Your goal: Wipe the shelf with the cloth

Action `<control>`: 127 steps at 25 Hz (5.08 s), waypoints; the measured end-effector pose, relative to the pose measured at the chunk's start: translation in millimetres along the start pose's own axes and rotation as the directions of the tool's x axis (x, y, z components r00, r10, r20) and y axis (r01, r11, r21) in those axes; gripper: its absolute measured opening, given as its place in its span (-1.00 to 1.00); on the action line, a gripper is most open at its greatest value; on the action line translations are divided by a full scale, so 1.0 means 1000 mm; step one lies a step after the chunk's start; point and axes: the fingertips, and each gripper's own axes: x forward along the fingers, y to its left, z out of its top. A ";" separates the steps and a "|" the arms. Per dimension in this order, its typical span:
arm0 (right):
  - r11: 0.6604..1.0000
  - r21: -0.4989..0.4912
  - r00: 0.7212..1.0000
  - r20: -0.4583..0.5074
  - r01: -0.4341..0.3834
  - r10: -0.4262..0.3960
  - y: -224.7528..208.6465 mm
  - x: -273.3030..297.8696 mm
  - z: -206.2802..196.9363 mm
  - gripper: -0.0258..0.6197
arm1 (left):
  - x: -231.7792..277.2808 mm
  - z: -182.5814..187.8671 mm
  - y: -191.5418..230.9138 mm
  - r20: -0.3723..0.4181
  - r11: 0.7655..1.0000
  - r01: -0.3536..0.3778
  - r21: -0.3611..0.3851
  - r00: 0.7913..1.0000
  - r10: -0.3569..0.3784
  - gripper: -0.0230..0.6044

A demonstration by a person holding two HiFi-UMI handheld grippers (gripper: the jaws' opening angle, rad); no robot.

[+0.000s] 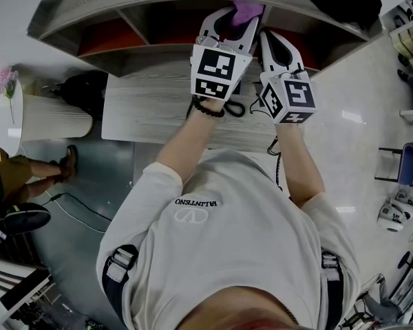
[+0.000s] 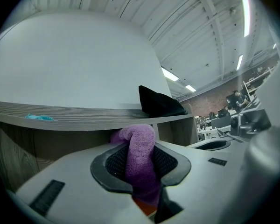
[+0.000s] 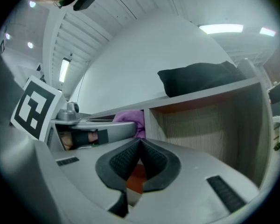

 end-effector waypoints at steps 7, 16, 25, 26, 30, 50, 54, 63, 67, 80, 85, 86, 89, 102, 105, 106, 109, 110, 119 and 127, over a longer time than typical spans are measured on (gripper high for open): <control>1.000 0.002 1.000 -0.010 -0.006 0.006 0.012 0.007 -0.004 -0.92 | -0.008 0.001 0.013 0.007 1.000 -0.011 -0.015 1.000 0.011 -0.59; 1.000 0.004 0.999 -0.021 -0.027 0.027 0.034 0.018 -0.008 -0.92 | -0.024 0.000 0.036 0.008 0.999 -0.034 -0.023 0.999 0.034 -0.59; 0.999 0.001 0.999 -0.032 -0.036 0.036 0.060 0.036 -0.014 -0.92 | -0.040 -0.004 0.065 0.015 0.998 -0.045 -0.033 0.999 0.046 -0.60; 0.999 -0.001 0.999 -0.034 -0.036 0.036 0.063 0.038 -0.014 -0.92 | -0.042 -0.005 0.068 0.016 0.998 -0.047 -0.034 0.999 0.047 -0.59; 0.999 -0.007 0.998 -0.042 -0.044 0.043 0.076 0.046 -0.017 -0.92 | -0.049 -0.006 0.082 0.019 0.998 -0.053 -0.041 0.998 0.053 -0.59; 0.996 -0.004 0.994 -0.068 -0.090 0.089 0.129 0.083 -0.028 -0.92 | -0.085 -0.012 0.147 0.026 0.991 -0.121 -0.058 0.992 0.122 -0.59; 0.995 -0.007 0.993 -0.075 -0.096 0.096 0.137 0.090 -0.031 -0.92 | -0.091 -0.013 0.157 0.029 0.989 -0.130 -0.065 0.991 0.132 -0.59; 0.993 -0.014 0.990 -0.089 -0.114 0.112 0.152 0.103 -0.037 -0.92 | -0.102 -0.017 0.181 0.038 0.981 -0.169 -0.093 0.984 0.173 -0.59; 0.993 -0.016 0.989 -0.095 -0.117 0.115 0.157 0.106 -0.039 -0.92 | -0.106 -0.018 0.189 0.042 0.978 -0.181 -0.103 0.982 0.187 -0.59; 0.993 -0.016 0.987 -0.115 -0.118 0.116 0.162 0.109 -0.049 -0.92 | -0.114 -0.028 0.202 0.046 0.969 -0.207 -0.136 0.976 0.215 -0.59; 0.993 -0.015 0.986 -0.121 -0.120 0.118 0.165 0.109 -0.051 -0.92 | -0.116 -0.037 0.201 0.030 0.968 -0.208 -0.141 0.976 0.214 -0.59; 0.993 -0.015 0.986 -0.122 -0.120 0.118 0.166 0.108 -0.052 -0.92 | -0.116 -0.039 0.201 0.026 0.968 -0.208 -0.142 0.976 0.214 -0.59; 0.993 -0.014 0.985 -0.126 -0.117 0.114 0.165 0.107 -0.054 -0.92 | -0.115 -0.045 0.200 0.013 0.967 -0.209 -0.143 0.977 0.213 -0.59; 0.996 -0.006 0.985 -0.146 -0.092 0.090 0.155 0.096 -0.064 -0.92 | -0.117 -0.078 0.195 -0.051 0.963 -0.222 -0.155 0.975 0.217 -0.59; 0.996 -0.004 0.985 -0.149 -0.088 0.087 0.153 0.095 -0.066 -0.92 | -0.117 -0.086 0.195 -0.066 0.962 -0.224 -0.153 0.974 0.216 -0.59; 0.996 -0.004 0.985 -0.151 -0.087 0.085 0.152 0.094 -0.066 -0.92 | -0.117 -0.088 0.195 -0.071 0.962 -0.225 -0.153 0.974 0.217 -0.59; 0.997 -0.002 0.984 -0.157 -0.081 0.080 0.148 0.093 -0.070 -0.92 | -0.116 -0.097 0.193 -0.086 0.963 -0.226 -0.148 0.973 0.215 -0.59; 0.997 0.000 0.984 -0.160 -0.079 0.078 0.147 0.092 -0.072 -0.92 | -0.116 -0.100 0.193 -0.092 0.963 -0.226 -0.145 0.972 0.214 -0.59; 0.997 0.008 0.980 -0.184 -0.073 0.073 0.141 0.092 -0.085 -0.92 | -0.119 -0.130 0.194 -0.139 0.964 -0.237 -0.120 0.965 0.220 -0.59; 0.997 0.026 0.976 -0.201 -0.078 0.081 0.144 0.097 -0.097 -0.92 | -0.121 -0.141 0.191 -0.141 0.966 -0.235 -0.106 0.965 0.220 -0.59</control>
